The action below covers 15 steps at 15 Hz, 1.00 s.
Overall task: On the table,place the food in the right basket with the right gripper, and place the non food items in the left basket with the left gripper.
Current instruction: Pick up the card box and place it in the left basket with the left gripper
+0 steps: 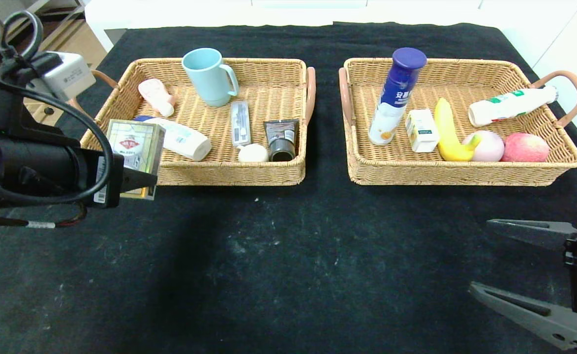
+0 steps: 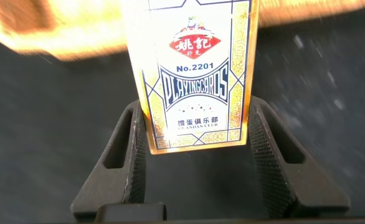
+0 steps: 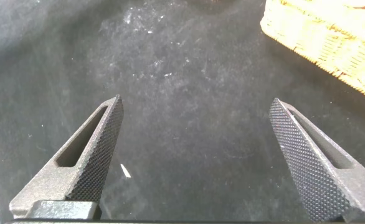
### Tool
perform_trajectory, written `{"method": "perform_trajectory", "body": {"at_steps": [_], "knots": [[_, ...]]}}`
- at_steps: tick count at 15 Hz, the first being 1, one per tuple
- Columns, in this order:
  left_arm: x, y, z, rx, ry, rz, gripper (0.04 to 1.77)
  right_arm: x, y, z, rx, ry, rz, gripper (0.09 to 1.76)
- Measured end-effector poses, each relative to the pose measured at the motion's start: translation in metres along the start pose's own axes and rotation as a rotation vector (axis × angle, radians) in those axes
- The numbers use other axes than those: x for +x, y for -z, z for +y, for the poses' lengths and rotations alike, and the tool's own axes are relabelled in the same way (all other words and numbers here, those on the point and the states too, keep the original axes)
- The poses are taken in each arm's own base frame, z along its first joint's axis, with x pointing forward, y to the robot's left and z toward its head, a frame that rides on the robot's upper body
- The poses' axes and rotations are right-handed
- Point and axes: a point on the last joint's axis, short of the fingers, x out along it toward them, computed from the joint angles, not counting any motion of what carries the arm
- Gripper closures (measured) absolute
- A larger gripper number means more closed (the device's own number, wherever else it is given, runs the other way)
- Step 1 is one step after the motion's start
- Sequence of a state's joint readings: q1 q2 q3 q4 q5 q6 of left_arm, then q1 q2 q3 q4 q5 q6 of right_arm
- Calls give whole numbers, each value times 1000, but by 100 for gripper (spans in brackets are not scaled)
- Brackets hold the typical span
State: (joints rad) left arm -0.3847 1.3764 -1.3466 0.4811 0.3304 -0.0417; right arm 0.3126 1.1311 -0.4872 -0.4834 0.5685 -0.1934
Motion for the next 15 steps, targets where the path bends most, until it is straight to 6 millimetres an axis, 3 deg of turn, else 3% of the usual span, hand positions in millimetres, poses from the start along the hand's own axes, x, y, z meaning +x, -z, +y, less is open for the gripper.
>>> {"method": "perform_trajectory", "body": {"at_steps": [6, 11, 15], "knots": [[26, -41, 17, -44, -80, -111, 80, -3, -3, 0, -8, 9, -13, 14], [61, -68, 12, -49, -67, -165, 80, -4, -4, -2, -8, 28, -15, 14], [94, -74, 4, -48, -47, -162, 80, -5, -4, -6, -8, 50, -13, 14]]}}
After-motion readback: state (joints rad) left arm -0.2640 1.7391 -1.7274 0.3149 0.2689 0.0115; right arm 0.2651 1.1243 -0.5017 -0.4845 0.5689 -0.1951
